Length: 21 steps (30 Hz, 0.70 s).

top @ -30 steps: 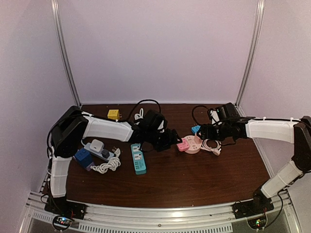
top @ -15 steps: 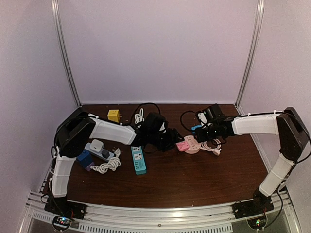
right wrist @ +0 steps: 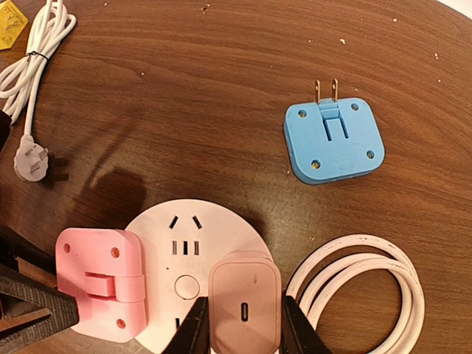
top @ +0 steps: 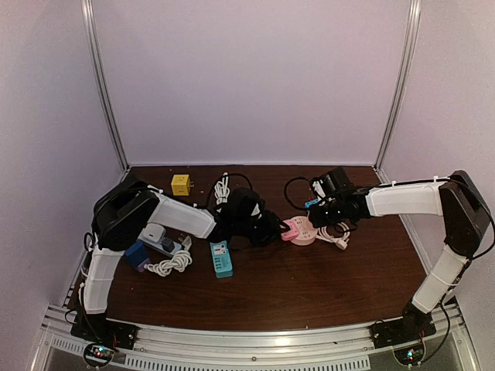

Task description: Pull the plug off the socket

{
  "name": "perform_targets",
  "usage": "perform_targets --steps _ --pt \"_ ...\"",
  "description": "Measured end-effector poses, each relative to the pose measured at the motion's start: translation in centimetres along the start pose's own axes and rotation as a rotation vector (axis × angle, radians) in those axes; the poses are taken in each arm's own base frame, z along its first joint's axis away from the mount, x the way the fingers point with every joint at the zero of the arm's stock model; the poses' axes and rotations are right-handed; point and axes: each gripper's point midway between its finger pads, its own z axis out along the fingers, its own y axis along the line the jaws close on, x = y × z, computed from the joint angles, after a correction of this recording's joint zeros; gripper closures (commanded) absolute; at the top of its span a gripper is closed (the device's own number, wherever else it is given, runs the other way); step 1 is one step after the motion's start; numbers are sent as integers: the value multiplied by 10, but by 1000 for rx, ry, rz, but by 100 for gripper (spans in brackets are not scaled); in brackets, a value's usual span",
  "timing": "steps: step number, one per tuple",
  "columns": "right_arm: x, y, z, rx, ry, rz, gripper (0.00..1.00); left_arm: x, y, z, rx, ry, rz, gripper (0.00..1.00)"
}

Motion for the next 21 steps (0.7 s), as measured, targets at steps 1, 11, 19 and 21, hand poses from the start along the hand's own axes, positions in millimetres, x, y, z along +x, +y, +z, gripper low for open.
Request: perform_targets --steps 1,11,19,21 --pt "0 0 0 2 -1 6 88 1 1 0 5 0 -5 60" --pt "2 4 0 15 -12 52 91 4 4 -2 56 -5 -47 71" --pt "2 7 0 13 -14 64 91 -2 -2 -6 109 -32 -52 64" --pt "3 9 -1 10 -14 64 91 -5 -1 -6 113 -37 -54 66"
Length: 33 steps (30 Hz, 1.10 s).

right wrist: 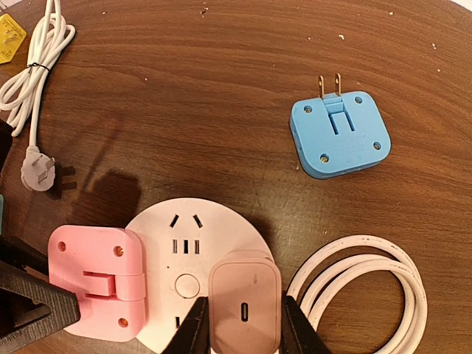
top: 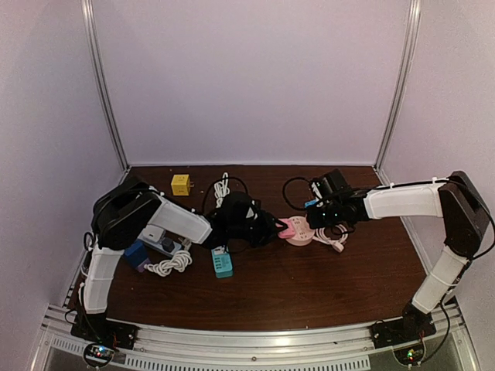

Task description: Pull the plug off the socket

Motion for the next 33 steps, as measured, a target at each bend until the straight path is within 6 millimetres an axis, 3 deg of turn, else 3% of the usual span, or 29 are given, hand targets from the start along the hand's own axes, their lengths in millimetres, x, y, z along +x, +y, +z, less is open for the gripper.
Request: perform_targets --steps 8,13,33 --pt "1 3 0 6 -1 -8 94 -9 -2 -2 8 -13 -4 100" --pt "0 5 2 29 0 -17 100 -11 -2 -2 8 -13 -12 100" --pt "-6 7 8 92 -21 -14 100 -20 -5 -2 92 -36 -2 100"
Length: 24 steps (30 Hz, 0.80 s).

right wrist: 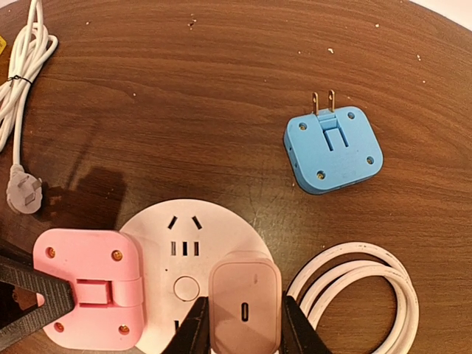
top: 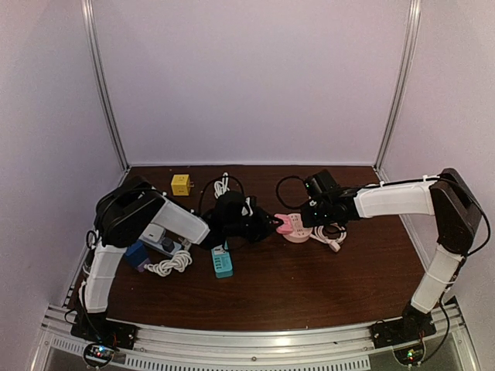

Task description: Pull the plug off the socket

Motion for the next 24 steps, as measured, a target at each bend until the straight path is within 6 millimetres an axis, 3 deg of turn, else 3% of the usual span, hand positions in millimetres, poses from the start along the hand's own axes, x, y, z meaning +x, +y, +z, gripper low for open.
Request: perform_targets --steps 24 --pt "0 6 -1 -49 13 29 100 4 1 -12 64 4 51 100"
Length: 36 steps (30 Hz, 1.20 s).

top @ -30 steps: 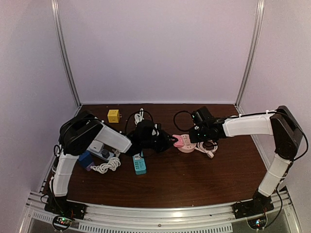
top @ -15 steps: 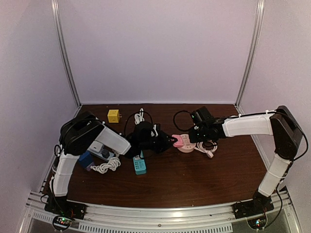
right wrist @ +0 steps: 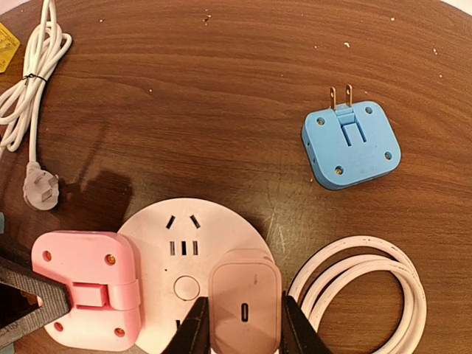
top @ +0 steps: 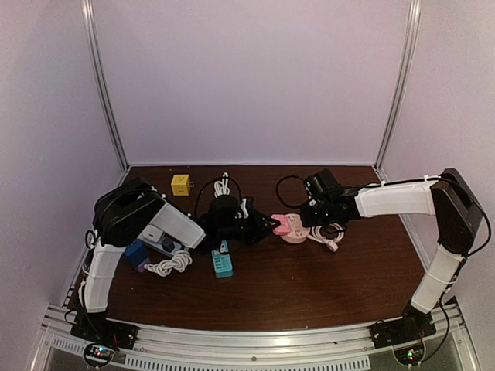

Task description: Pull the plug off the socket

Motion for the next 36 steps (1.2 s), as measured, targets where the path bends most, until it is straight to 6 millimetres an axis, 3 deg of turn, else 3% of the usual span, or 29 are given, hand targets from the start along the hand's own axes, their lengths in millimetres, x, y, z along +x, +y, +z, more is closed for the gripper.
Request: perform_targets --steps 13,22,36 --pt "4 -10 -7 8 26 28 100 6 -9 10 -29 53 43 100" --pt "5 -13 -15 14 14 43 100 8 -20 11 13 63 -57 100" --pt "14 -12 -16 47 11 34 100 13 -15 14 -36 103 -131 100"
